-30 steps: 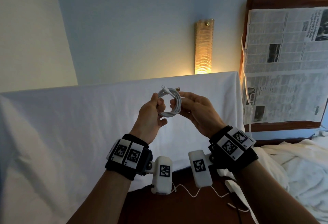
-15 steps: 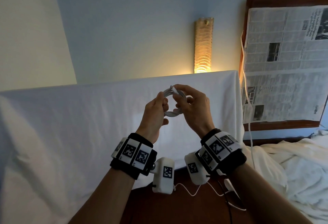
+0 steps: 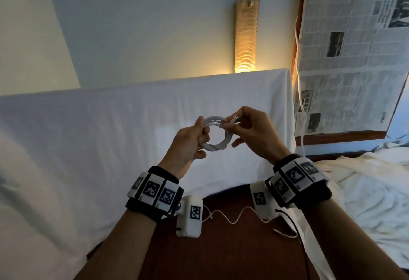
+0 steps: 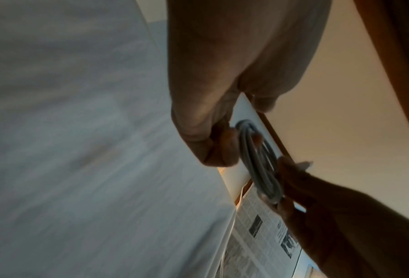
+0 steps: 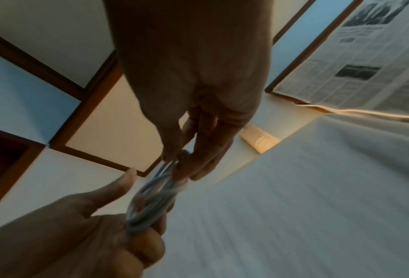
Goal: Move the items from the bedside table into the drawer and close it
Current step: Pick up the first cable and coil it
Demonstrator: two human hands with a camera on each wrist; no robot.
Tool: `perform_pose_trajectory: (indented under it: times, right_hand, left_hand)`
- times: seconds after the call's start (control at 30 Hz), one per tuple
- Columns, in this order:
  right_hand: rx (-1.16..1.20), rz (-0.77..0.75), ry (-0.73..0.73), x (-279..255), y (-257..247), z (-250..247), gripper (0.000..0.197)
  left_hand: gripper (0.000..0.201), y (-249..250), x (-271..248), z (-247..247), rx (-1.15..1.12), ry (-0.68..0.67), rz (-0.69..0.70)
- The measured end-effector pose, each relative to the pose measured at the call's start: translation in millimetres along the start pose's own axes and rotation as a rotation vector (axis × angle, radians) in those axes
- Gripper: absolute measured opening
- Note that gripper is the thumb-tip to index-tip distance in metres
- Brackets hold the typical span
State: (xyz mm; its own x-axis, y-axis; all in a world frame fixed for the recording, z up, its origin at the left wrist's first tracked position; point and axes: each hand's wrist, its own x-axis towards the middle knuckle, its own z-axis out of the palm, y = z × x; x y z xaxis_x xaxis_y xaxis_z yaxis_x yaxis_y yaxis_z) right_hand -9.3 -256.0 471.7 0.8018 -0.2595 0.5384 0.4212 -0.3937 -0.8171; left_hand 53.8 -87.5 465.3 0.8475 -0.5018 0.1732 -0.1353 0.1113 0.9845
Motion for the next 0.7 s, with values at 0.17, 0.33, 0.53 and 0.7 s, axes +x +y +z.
perform_pose_trajectory:
  times: [0.17,0.33,0.53,0.7]
  right_hand:
    - [0.060,0.171,0.332,-55.3,60.8,-12.8,0.020]
    - [-0.093,0.342,0.436,-139.3,124.7,-20.4,0.017]
    - [-0.097,0.665,0.328,-269.9,179.1,-46.3,0.029]
    - [-0.069,0.999,0.053,-400.9,193.5,-69.5,0.015]
  left_hand:
    - [0.035,-63.8,-20.6,35.1,0.013,-0.065,-0.089]
    - [0.020,-155.6,-50.5,90.6,-0.073,0.109,-0.246]
    - [0.017,-261.4,-80.4,120.5,-0.042,0.019,-0.552]
    - [0.019,-355.6,-116.9,135.2,0.134,-0.176,-0.886]
